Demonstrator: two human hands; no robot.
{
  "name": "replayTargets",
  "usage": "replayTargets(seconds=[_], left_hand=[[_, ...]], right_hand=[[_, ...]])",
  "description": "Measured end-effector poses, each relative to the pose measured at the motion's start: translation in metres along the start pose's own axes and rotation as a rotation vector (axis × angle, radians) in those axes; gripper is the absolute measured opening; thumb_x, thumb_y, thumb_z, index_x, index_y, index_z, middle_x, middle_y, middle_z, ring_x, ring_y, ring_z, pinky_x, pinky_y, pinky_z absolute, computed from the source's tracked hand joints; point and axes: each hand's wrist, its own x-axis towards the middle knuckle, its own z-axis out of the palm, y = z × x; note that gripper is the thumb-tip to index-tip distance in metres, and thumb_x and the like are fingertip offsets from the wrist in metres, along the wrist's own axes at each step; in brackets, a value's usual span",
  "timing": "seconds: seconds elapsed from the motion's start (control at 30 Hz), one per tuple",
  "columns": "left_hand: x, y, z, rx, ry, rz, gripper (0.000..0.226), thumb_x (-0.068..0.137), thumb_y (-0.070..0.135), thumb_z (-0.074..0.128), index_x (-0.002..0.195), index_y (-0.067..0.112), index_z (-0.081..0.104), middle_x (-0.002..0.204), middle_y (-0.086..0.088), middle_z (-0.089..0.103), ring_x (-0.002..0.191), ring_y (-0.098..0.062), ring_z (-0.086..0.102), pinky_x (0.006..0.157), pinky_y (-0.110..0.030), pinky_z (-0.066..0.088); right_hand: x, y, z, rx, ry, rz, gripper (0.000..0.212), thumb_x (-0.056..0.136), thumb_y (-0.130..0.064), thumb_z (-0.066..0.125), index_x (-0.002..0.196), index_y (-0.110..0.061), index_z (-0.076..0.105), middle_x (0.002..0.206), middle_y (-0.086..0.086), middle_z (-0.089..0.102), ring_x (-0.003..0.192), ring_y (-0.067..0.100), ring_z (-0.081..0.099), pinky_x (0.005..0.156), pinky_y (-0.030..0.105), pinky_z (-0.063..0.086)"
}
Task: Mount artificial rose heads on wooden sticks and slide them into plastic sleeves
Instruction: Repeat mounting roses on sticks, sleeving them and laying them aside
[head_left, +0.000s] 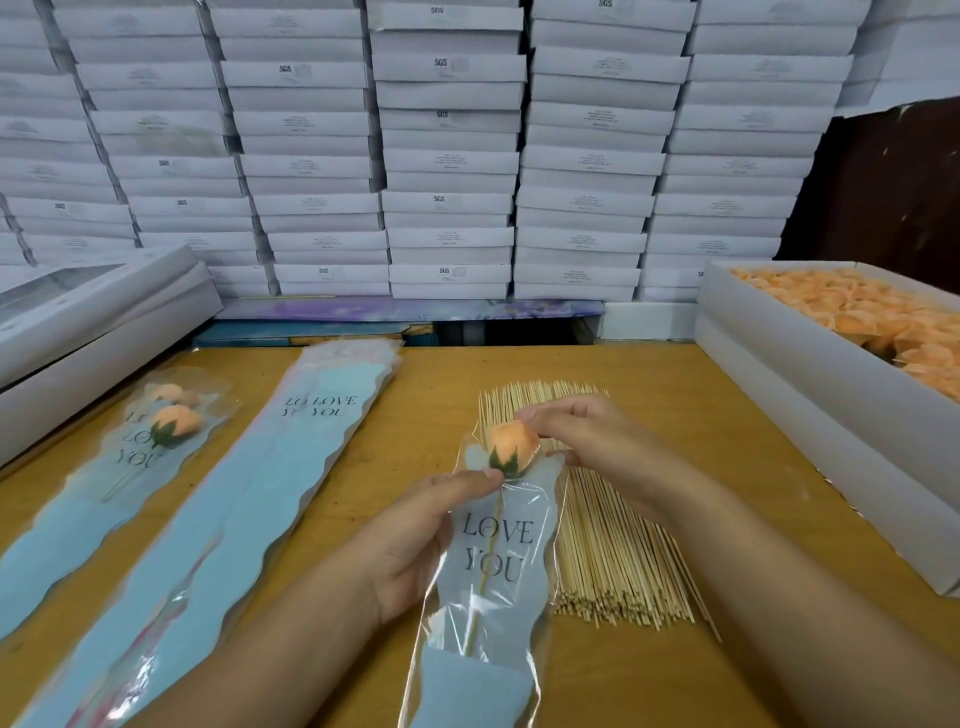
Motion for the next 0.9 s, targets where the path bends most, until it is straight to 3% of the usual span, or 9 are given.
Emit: replayTargets(seconds=[0.07,0.2,0.37,0.47,0.53,0.6,0.7,0.83,0.9], left_hand=[[-0.0008,-0.0004,0.0011,0.009,0.006,0.006,0.061,0.070,0.021,0.079,0.122,-0.005,0.062,0.104,-0.023,0.072,0.083,-0.030,0.071,0.078,-0.040,0.059],[-0.0014,-0.0009,0.0030,0.018,0.043,0.015,0.089,0.069,0.019,0.081,0.141,-0.013,0.041,0.122,-0.033,0.063,0.094,-0.035,0.065,0.095,-0.050,0.051],[0.0000,-0.0017,0.0027,0.071,0.065,0.029,0.070,0.080,0.033,0.082,0.135,-0.001,0.056,0.121,-0.026,0.069,0.101,-0.035,0.066,0.101,-0.051,0.051],[0.0007,-0.0011,0.0008,0.062,0.110,0.014,0.080,0.069,0.031,0.085,0.136,0.001,0.055,0.118,-0.026,0.069,0.101,-0.036,0.065,0.103,-0.055,0.048],[0.0010,-0.0011,0.0001,0.043,0.099,0.016,0.081,0.068,0.028,0.083,0.138,0.000,0.052,0.111,-0.025,0.070,0.094,-0.035,0.065,0.096,-0.052,0.051],[0.0021,-0.0013,-0.0011,0.027,0.083,0.022,0.073,0.072,0.032,0.084,0.134,0.003,0.058,0.115,-0.024,0.070,0.094,-0.035,0.068,0.092,-0.049,0.054],[0.0027,0.0012,-0.0002,-0.006,0.022,0.030,0.037,0.087,0.043,0.072,0.111,0.015,0.077,0.120,-0.021,0.070,0.097,-0.033,0.070,0.091,-0.046,0.057],[0.0063,0.0004,-0.0028,-0.024,0.044,0.044,0.041,0.092,0.038,0.067,0.120,0.009,0.072,0.116,-0.024,0.069,0.097,-0.035,0.065,0.094,-0.049,0.052],[0.0077,-0.0001,-0.0024,-0.010,0.081,0.060,0.044,0.092,0.035,0.066,0.126,0.006,0.067,0.116,-0.026,0.068,0.099,-0.036,0.064,0.094,-0.049,0.052]], right_hand=[[-0.0006,0.0004,0.0002,0.004,-0.005,0.002,0.023,0.094,-0.027,0.064,0.079,-0.035,0.080,0.099,-0.029,0.072,0.109,0.001,0.062,0.107,0.042,0.047],[-0.0013,0.0011,-0.0002,0.013,-0.020,0.000,0.022,0.093,-0.027,0.065,0.078,-0.032,0.080,0.099,-0.032,0.070,0.109,-0.002,0.062,0.106,0.039,0.046],[0.0011,0.0034,0.0006,0.007,-0.019,-0.008,0.015,0.092,-0.029,0.067,0.086,-0.031,0.081,0.103,-0.029,0.071,0.105,-0.004,0.063,0.100,0.032,0.046],[0.0013,0.0031,0.0015,0.014,-0.015,-0.008,0.013,0.092,-0.027,0.067,0.088,-0.027,0.080,0.101,-0.027,0.072,0.102,-0.004,0.063,0.093,0.030,0.048],[-0.0007,0.0009,0.0017,0.007,-0.033,-0.026,0.012,0.092,-0.026,0.067,0.090,-0.027,0.078,0.096,-0.028,0.073,0.092,-0.010,0.064,0.083,0.026,0.045],[-0.0023,0.0005,0.0015,-0.019,-0.046,-0.048,0.010,0.093,-0.025,0.066,0.093,-0.025,0.076,0.090,-0.026,0.073,0.081,-0.015,0.063,0.076,0.023,0.041],[-0.0027,0.0022,0.0025,-0.036,-0.027,-0.049,0.011,0.095,-0.025,0.064,0.093,-0.027,0.074,0.084,-0.024,0.073,0.071,-0.014,0.062,0.071,0.021,0.040],[-0.0005,0.0039,0.0058,-0.020,-0.022,0.001,0.013,0.095,-0.032,0.064,0.095,-0.027,0.076,0.098,-0.018,0.075,0.095,-0.003,0.066,0.087,0.028,0.047],[0.0002,0.0037,0.0066,-0.022,-0.045,0.007,0.019,0.094,-0.037,0.064,0.096,-0.023,0.078,0.102,-0.017,0.075,0.097,-0.003,0.066,0.095,0.031,0.047]])
